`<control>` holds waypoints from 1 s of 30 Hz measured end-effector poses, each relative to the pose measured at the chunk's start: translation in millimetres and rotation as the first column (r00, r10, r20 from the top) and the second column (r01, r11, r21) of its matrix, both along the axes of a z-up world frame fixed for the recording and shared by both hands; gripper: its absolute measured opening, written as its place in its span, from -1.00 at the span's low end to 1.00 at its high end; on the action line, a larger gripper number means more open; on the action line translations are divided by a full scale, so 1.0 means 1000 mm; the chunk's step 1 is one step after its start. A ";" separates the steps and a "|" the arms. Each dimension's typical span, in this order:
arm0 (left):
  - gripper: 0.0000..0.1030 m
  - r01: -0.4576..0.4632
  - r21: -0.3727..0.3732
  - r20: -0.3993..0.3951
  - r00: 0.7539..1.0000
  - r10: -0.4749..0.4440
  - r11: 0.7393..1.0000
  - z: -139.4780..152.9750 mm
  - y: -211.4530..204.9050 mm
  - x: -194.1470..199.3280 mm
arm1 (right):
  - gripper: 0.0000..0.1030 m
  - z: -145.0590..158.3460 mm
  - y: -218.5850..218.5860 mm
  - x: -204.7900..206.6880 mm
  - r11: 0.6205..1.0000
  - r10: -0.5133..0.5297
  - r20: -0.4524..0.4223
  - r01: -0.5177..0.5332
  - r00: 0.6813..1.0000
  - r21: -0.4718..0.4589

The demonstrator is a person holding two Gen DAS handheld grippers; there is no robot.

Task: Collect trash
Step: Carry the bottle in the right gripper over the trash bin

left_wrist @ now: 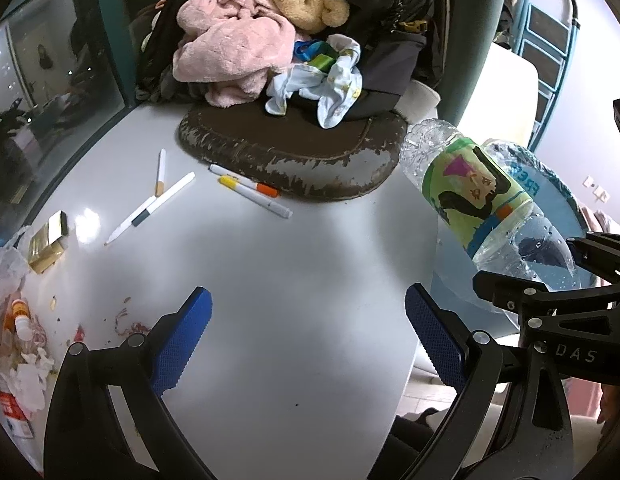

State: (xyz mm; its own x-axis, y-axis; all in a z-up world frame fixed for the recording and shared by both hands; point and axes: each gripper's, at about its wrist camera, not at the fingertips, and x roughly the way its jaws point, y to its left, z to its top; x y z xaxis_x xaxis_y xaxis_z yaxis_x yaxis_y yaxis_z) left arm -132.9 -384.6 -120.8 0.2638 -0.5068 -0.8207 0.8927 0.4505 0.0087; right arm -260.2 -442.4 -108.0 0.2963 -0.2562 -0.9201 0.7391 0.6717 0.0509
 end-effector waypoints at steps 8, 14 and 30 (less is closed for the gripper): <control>0.83 -0.016 0.000 -0.001 1.000 0.016 1.000 -0.001 0.003 0.008 | 0.17 -0.001 0.001 0.010 1.000 0.015 -0.002 -0.015 1.000 -0.001; 0.83 -0.025 0.001 -0.005 1.000 0.025 1.000 -0.001 0.003 0.011 | 0.17 -0.001 0.000 0.013 1.000 0.023 -0.004 -0.023 1.000 0.000; 0.83 -0.022 -0.007 -0.001 1.000 0.022 1.000 0.000 -0.003 0.010 | 0.17 0.000 -0.002 0.012 1.000 0.013 0.003 -0.013 1.000 -0.009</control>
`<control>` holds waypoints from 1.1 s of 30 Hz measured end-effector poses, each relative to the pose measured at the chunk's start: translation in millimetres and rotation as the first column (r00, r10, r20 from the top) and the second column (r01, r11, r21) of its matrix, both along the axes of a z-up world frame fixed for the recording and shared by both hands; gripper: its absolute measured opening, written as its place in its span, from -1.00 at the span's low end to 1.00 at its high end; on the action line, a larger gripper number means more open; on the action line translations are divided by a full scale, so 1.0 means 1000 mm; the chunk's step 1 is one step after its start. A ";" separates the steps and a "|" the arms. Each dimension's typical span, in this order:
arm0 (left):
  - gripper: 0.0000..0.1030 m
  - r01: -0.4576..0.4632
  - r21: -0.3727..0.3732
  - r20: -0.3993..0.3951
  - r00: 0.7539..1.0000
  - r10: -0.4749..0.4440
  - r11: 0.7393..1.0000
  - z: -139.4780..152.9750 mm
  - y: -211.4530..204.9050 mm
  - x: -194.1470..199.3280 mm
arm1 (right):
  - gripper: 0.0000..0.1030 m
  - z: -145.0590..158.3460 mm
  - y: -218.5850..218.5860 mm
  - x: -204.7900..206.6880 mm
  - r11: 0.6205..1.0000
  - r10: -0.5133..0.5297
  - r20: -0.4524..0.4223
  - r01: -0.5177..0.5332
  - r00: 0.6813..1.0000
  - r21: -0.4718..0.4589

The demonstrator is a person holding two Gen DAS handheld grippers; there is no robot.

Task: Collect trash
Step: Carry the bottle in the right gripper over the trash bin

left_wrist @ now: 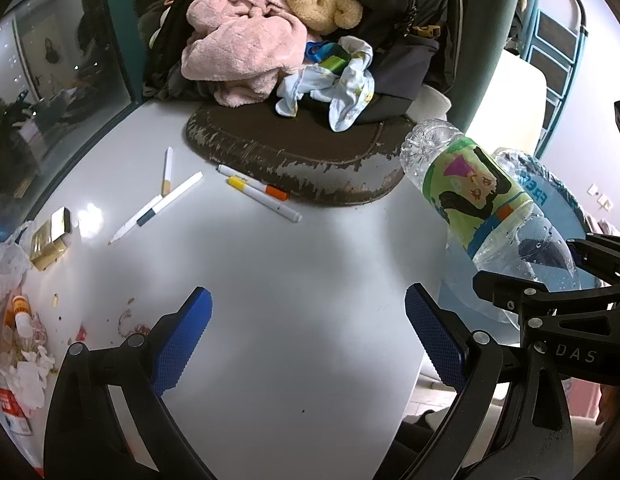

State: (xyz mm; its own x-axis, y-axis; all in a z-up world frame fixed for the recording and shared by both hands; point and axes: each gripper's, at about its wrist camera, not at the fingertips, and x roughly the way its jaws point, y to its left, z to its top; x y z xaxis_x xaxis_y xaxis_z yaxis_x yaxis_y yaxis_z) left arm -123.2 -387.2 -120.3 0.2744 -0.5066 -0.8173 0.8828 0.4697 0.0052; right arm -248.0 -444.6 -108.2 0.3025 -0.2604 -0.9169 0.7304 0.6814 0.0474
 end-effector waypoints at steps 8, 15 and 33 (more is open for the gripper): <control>0.83 0.041 -0.012 0.012 0.999 -0.041 0.999 0.004 -0.016 -0.008 | 0.17 0.006 -0.010 -0.013 0.999 -0.035 0.009 0.035 0.999 -0.015; 0.83 0.061 -0.014 0.008 0.998 -0.061 0.998 0.004 -0.023 -0.014 | 0.17 0.006 -0.017 -0.021 0.999 -0.051 0.007 0.051 0.999 -0.016; 0.83 0.129 -0.032 0.003 0.992 -0.129 0.991 0.006 -0.046 -0.025 | 0.17 0.011 -0.031 -0.038 0.993 -0.110 0.010 0.111 0.994 -0.039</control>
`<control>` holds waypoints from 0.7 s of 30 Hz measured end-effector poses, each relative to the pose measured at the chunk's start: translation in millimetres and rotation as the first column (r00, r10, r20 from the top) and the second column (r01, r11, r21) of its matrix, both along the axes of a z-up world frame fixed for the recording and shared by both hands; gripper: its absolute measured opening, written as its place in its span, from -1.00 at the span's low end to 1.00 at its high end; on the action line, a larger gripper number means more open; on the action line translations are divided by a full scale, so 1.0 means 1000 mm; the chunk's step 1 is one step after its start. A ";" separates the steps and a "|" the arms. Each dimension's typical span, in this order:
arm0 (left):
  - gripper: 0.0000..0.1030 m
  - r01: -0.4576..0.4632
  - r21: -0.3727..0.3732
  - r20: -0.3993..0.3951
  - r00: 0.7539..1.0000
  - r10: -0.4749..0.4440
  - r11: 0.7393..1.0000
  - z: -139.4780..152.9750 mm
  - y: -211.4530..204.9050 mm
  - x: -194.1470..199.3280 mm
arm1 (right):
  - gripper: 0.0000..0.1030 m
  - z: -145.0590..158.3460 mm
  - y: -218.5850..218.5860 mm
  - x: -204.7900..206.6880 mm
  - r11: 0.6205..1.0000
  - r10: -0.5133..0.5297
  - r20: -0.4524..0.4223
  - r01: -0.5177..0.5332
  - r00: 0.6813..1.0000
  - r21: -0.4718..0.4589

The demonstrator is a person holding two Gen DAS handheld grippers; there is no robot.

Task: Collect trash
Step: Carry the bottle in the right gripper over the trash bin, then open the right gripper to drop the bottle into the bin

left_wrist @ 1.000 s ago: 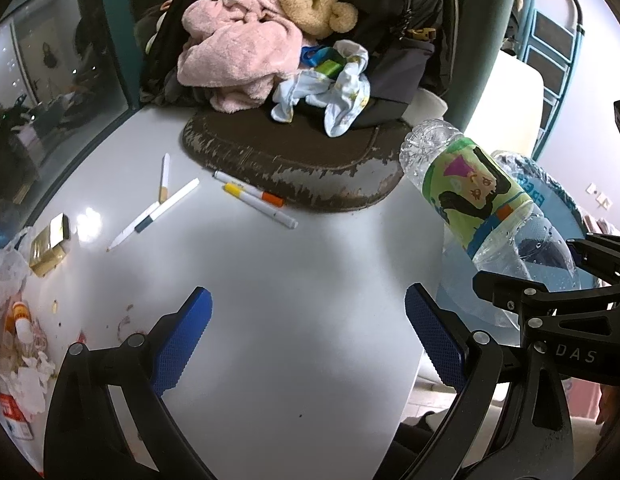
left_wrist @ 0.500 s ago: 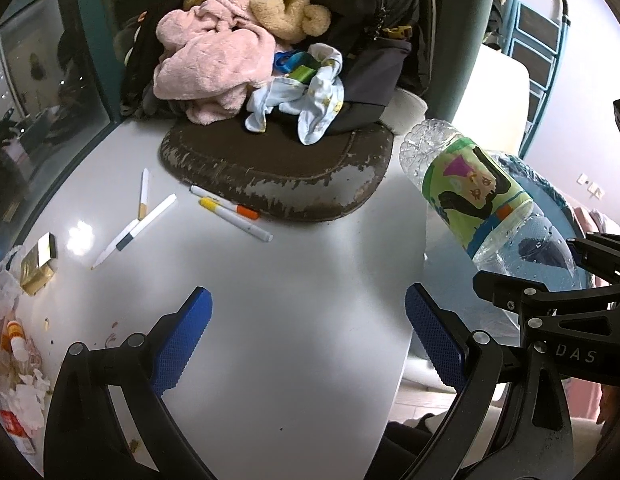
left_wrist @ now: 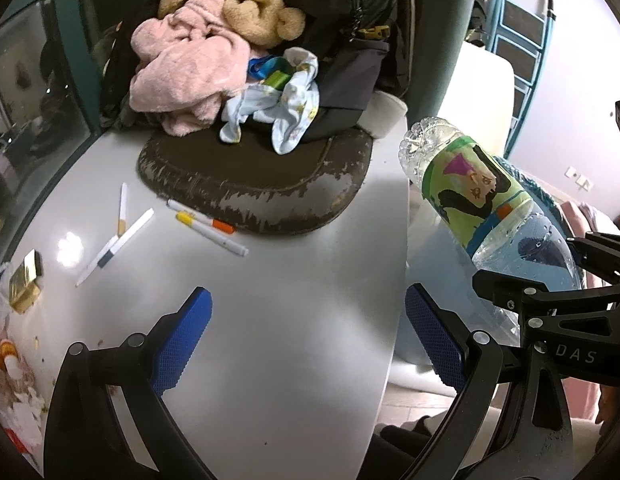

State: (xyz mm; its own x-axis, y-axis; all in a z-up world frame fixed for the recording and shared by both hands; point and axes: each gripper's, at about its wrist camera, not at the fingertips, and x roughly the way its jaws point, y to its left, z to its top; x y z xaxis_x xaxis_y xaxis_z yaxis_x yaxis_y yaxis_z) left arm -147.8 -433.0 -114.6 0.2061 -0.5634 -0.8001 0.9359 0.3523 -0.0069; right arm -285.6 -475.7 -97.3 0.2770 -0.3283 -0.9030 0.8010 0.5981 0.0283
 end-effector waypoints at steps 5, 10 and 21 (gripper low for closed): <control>0.83 0.030 -0.011 0.013 0.999 -0.030 0.999 0.006 -0.013 -0.007 | 0.17 0.006 -0.006 -0.010 0.999 -0.038 0.014 0.038 0.999 -0.018; 0.83 0.080 -0.020 0.027 0.997 -0.079 0.997 0.011 -0.028 -0.020 | 0.17 0.009 -0.015 -0.028 0.994 -0.106 0.037 0.107 0.994 -0.014; 0.83 0.179 -0.024 0.008 0.984 -0.179 0.984 0.009 -0.057 -0.056 | 0.17 0.010 -0.028 -0.071 0.972 -0.235 0.034 0.236 0.971 -0.015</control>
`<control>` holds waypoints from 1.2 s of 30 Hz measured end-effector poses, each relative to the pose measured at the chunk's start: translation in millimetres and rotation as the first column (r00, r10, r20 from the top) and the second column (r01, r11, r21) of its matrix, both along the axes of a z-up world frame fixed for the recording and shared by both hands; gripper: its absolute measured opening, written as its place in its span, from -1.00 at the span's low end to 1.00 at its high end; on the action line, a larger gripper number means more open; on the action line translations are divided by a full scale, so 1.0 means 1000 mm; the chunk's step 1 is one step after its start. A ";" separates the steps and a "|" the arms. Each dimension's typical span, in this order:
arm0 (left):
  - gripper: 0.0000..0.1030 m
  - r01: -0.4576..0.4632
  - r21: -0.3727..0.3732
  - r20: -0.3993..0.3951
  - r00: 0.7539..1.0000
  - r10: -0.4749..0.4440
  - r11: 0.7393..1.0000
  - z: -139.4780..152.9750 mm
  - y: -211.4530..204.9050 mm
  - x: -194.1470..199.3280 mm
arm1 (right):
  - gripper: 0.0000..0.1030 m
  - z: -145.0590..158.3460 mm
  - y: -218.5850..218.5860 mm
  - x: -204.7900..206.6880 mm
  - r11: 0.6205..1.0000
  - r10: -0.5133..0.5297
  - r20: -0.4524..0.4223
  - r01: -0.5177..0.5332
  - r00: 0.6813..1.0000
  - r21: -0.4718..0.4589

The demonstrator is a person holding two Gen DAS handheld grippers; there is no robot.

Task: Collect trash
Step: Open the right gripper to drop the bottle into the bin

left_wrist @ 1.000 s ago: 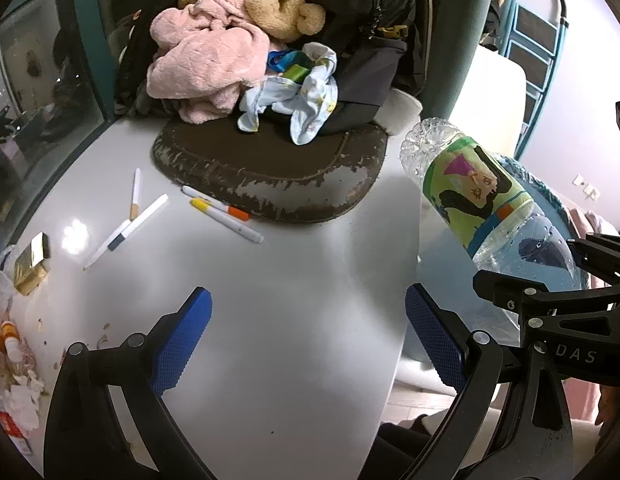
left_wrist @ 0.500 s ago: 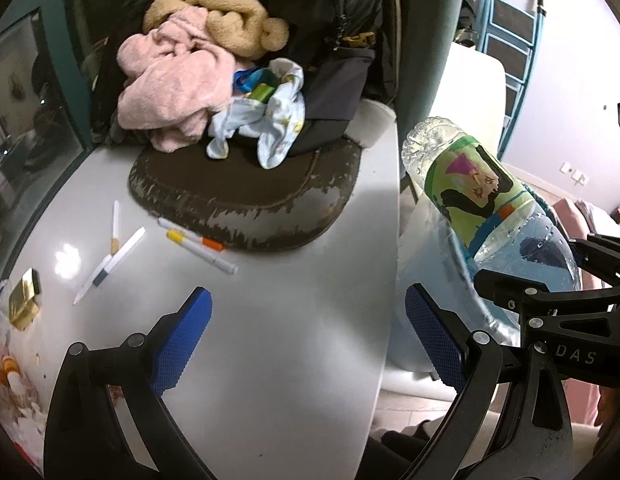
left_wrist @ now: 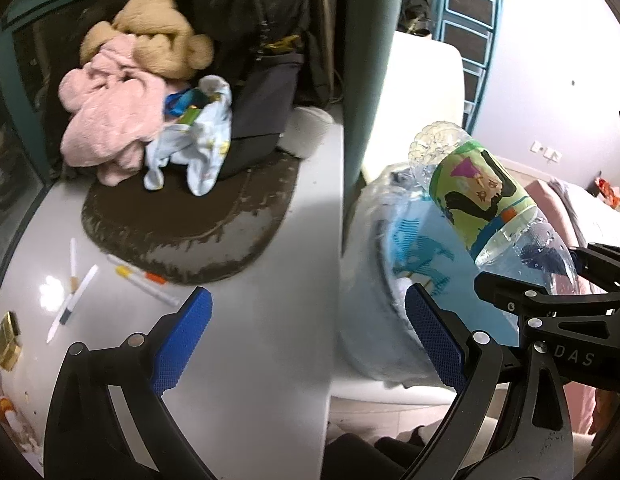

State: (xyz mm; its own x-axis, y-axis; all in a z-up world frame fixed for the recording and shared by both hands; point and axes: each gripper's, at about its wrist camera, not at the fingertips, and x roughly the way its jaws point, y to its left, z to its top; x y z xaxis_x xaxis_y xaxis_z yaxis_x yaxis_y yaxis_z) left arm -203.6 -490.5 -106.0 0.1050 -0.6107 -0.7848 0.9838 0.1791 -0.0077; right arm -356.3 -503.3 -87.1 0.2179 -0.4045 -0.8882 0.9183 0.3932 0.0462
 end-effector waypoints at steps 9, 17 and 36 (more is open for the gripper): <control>0.83 0.049 0.031 -0.006 0.999 -0.049 0.998 -0.010 -0.013 -0.018 | 0.18 -0.012 -0.006 -0.022 0.996 -0.080 -0.007 0.080 0.997 0.040; 0.83 0.062 0.052 -0.026 0.998 -0.061 0.997 -0.014 -0.021 -0.025 | 0.36 -0.024 -0.016 -0.030 0.985 -0.160 -0.051 0.163 0.986 0.062; 0.83 -0.003 0.028 0.052 0.999 0.001 1.000 -0.003 -0.010 -0.017 | 0.48 -0.015 -0.008 -0.020 0.993 -0.116 -0.063 0.115 0.991 -0.020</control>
State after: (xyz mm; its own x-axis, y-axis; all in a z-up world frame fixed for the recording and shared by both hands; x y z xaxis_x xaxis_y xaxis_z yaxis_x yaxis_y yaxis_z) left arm -220.8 -500.2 -108.9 0.1477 -0.5887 -0.7947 0.9823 0.1806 0.0489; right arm -376.5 -511.5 -101.9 0.1115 -0.4381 -0.8920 0.9585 0.2843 -0.0198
